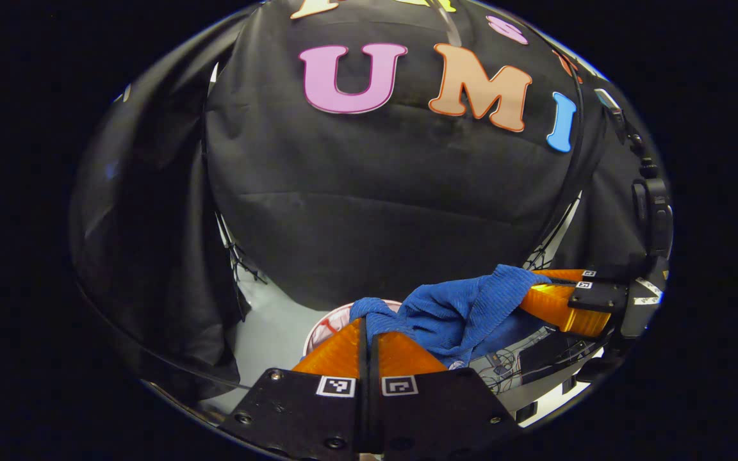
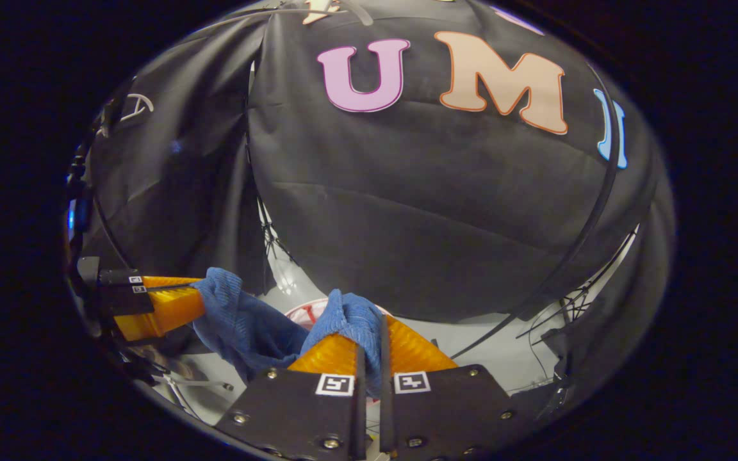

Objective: Grasp the clothes on the hanger with both hands and then place them into the laundry hamper below.

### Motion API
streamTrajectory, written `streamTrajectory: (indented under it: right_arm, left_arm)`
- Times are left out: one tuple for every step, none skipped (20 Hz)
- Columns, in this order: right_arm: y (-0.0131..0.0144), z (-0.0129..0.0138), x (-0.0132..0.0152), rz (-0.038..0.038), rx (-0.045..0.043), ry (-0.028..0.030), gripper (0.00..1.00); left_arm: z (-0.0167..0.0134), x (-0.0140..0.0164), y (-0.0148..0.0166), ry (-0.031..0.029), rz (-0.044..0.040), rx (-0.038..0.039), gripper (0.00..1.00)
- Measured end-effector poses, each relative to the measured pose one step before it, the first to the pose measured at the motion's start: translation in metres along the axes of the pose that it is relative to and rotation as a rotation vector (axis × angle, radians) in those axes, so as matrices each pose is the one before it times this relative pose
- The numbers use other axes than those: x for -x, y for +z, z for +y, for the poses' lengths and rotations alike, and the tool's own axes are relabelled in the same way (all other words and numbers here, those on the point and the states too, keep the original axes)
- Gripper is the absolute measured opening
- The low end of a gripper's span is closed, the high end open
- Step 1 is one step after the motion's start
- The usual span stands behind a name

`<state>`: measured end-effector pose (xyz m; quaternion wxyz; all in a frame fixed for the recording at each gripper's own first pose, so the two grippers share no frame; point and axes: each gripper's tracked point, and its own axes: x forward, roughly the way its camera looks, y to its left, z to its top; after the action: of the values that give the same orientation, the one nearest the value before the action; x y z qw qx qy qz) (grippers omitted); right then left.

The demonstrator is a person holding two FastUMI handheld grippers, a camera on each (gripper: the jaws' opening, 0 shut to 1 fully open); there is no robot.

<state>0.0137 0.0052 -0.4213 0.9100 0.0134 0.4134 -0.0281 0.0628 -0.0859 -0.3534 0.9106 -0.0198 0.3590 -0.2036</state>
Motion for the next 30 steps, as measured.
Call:
streamTrajectory:
  right_arm:
    - [-0.00553, 0.00113, 0.00007, 0.00835, -0.00351, 0.00293, 0.09]
    - [-0.00381, 0.00141, -0.00088, 0.00885, -0.00341, 0.00145, 0.08]
    - [-0.00361, 0.00087, 0.00022, 0.00887, -0.00262, 0.0012, 0.09]
    - [-0.00183, 0.00029, -0.00086, 0.00852, -0.00115, 0.0022, 0.09]
    - [-0.00265, 0.00052, -0.00136, 0.00682, 0.00124, 0.0014, 0.09]
    - [-0.00168, 0.00061, -0.00041, 0.00524, 0.00266, 0.00041, 0.09]
    - [-0.00352, 0.00114, -0.00042, 0.00692, 0.00231, 0.00045, 0.09]
    - [-0.00214, 0.00093, 0.00009, 0.00459, -0.00035, 0.00061, 0.09]
    - [-0.0038, 0.00106, 0.00122, 0.00546, 0.00005, -0.00079, 0.09]
    - [-0.00216, 0.00127, 0.00097, 0.00363, -0.00256, 0.00136, 0.09]
    - [-0.00288, 0.00062, 0.00014, 0.00275, -0.0019, 0.00178, 0.09]
    - [0.0002, -0.00006, -0.00011, 0.00054, 0.00166, -0.00119, 0.09]
    - [0.00162, -0.0002, -0.0004, -0.00052, 0.0029, -0.0012, 0.09]
    - [-0.00012, -0.00074, -0.00064, -0.00029, 0.00251, -0.00017, 0.09]
    - [-0.00007, -0.00069, -0.0004, 0.00005, 0.00104, -0.00122, 0.09]
    - [0.00063, -0.00008, -0.00009, 0.00025, 0.00001, -0.00036, 0.09]
    - [-0.00066, -0.00047, -0.00039, 0.00301, -0.00176, -0.00143, 0.09]
    - [-0.00149, -0.00052, -0.00109, 0.00617, -0.00238, -0.00048, 0.09]
    - [-0.00291, 0.00001, -0.0017, 0.01047, -0.00125, -0.00048, 0.09]
    - [-0.00192, -0.00007, -0.00151, 0.0121, -0.00021, 0.00197, 0.09]
    - [-0.00364, 0.00115, -0.00314, 0.01319, 0.00146, 0.00226, 0.09]
    - [-0.00276, 0.00003, -0.00165, 0.01398, 0.00112, 0.00013, 0.09]
    - [-0.0022, -0.00015, -0.00265, 0.01304, -0.00205, -0.00086, 0.09]
    - [-0.00203, -0.00016, -0.00185, 0.01215, -0.00435, -0.00121, 0.09]
    - [-0.00456, -0.00092, -0.00192, 0.01225, -0.00657, -0.00208, 0.09]
    - [-0.00236, -0.00028, -0.00183, 0.01005, -0.00793, -0.00025, 0.09]
    - [-0.00305, -0.00092, -0.00214, 0.00921, -0.00604, -0.00097, 0.09]
    - [-0.00264, -0.00066, -0.0021, 0.00725, -0.00258, 0.00025, 0.1]
    - [-0.00175, -0.00033, 0.00002, 0.00579, 0.0012, -0.00333, 0.1]
    - [-0.00153, -0.00024, 0.00003, 0.00486, 0.00064, -0.00188, 0.1]
  left_arm:
    - [0.00311, -0.00077, -0.00695, 0.00469, 0.01449, 0.00711, 0.01]
    - [0.00389, 0.00391, -0.01094, 0.00192, 0.01417, 0.00736, 0.01]
    - [0.00262, 0.00263, -0.00693, 0.00272, 0.01734, 0.0049, 0.01]
    - [0.0015, -0.00066, -0.00538, 0.0036, 0.02046, 0.00289, 0.01]
    - [-0.00002, -0.00243, -0.00335, 0.00357, 0.01476, 0.00178, 0.01]
    - [-0.00028, -0.00396, -0.00084, 0.00318, 0.0058, 0.00157, 0.01]
    - [-0.00036, -0.00101, -0.00068, 0.00051, 0.00746, 0.00197, 0.01]
    - [-0.00074, 0.00128, -0.0032, 0.0, 0.0055, 0.00251, 0.01]
    - [-0.00013, -0.00007, -0.00042, -0.00123, 0.00212, 0.00111, 0.01]
    - [0.00039, -0.00007, -0.00141, -0.00115, 0.00223, -0.00058, 0.01]
    - [-0.00048, 0.00003, -0.00092, -0.0017, 0.00427, -0.00112, 0.01]
    - [-0.00001, 0.00104, -0.00074, -0.00326, -0.00156, -0.00135, 0.01]
    - [-0.00073, 0.00091, 0.0018, -0.00304, -0.00213, -0.00234, 0.01]
    - [-0.00041, -0.00065, 0.00019, -0.00256, -0.00083, -0.00432, 0.01]
    - [-0.00015, -0.00157, -0.00099, -0.00179, 0.0012, -0.00353, 0.01]
    - [-0.00081, -0.00064, 0.00037, -0.00165, 0.00342, -0.00408, 0.01]
    - [-0.00079, -0.00108, 0.00036, 0.00014, 0.00507, -0.00171, 0.01]
    - [-0.00147, -0.00317, -0.00138, 0.0024, 0.01003, -0.00024, 0.01]
    - [0.00036, -0.00202, -0.0014, 0.00383, 0.01394, 0.0007, 0.01]
    - [0.00096, -0.00222, -0.00119, 0.00532, 0.01071, 0.00196, 0.01]
    - [-0.00043, -0.00252, -0.00209, 0.00512, 0.01884, 0.00327, 0.01]
    - [0.0001, -0.00369, -0.00177, 0.00216, 0.01676, 0.00562, 0.01]
    - [0.00078, -0.00123, -0.00028, 0.00085, 0.011, 0.00875, 0.01]
    - [-0.00229, 0.00219, -0.00128, -0.00625, 0.01012, 0.01279, 0.01]
    - [-0.00167, -0.00352, -0.00033, -0.00386, 0.00581, 0.01171, 0.04]
    - [0.00001, -0.00104, -0.00346, -0.00108, 0.00711, 0.01078, 0.05]
    - [0.00071, -0.00016, -0.0033, -0.00369, 0.00911, 0.00972, 0.05]
    - [0.0009, -0.00095, -0.00207, 0.00173, 0.00446, 0.00557, 0.06]
    - [0.00017, -0.00104, -0.00121, 0.00066, 0.00699, 0.00508, 0.08]
    - [0.00085, -0.00114, -0.00014, 0.00337, 0.00356, 0.00479, 0.08]
